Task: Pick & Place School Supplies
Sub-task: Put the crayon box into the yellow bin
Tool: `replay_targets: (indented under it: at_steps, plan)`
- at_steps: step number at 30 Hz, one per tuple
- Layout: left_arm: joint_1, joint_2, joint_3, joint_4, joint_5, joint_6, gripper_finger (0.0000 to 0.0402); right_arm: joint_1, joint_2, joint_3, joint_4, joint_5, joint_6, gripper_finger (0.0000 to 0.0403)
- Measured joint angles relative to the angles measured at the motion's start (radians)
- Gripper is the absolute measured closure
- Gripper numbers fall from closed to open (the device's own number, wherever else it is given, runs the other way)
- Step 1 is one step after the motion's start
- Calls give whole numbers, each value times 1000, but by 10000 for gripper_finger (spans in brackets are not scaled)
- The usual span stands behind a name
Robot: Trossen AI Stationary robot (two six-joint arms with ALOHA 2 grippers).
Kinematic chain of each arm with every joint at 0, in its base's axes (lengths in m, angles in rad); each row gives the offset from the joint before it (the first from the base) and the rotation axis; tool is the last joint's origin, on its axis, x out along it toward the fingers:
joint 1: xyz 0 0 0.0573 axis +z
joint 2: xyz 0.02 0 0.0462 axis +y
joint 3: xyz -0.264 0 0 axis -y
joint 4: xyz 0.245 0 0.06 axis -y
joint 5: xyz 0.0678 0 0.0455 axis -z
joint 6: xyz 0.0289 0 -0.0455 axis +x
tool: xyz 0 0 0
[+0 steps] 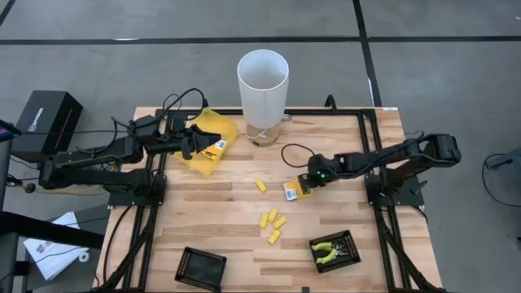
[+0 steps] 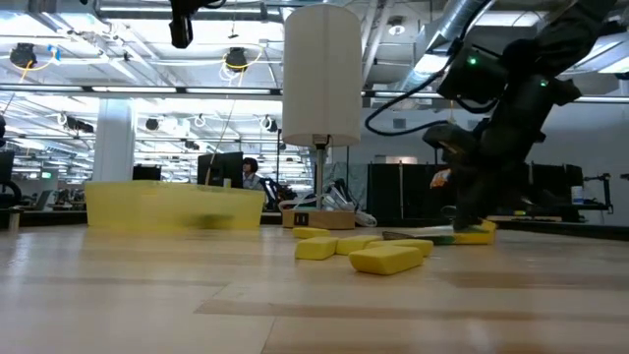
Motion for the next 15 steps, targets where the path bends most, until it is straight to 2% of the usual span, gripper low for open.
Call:
replay_targets:
  at_steps: [8,11,15]
  plan:
    - [2,0,0,0,-19,16,299,-59,-4,25,238,-79,-21,402]
    - [3,0,0,1,-28,31,299,-67,-5,93,312,-107,-58,402]
    - [3,0,0,0,-32,53,299,-69,-5,213,310,-134,-126,402]
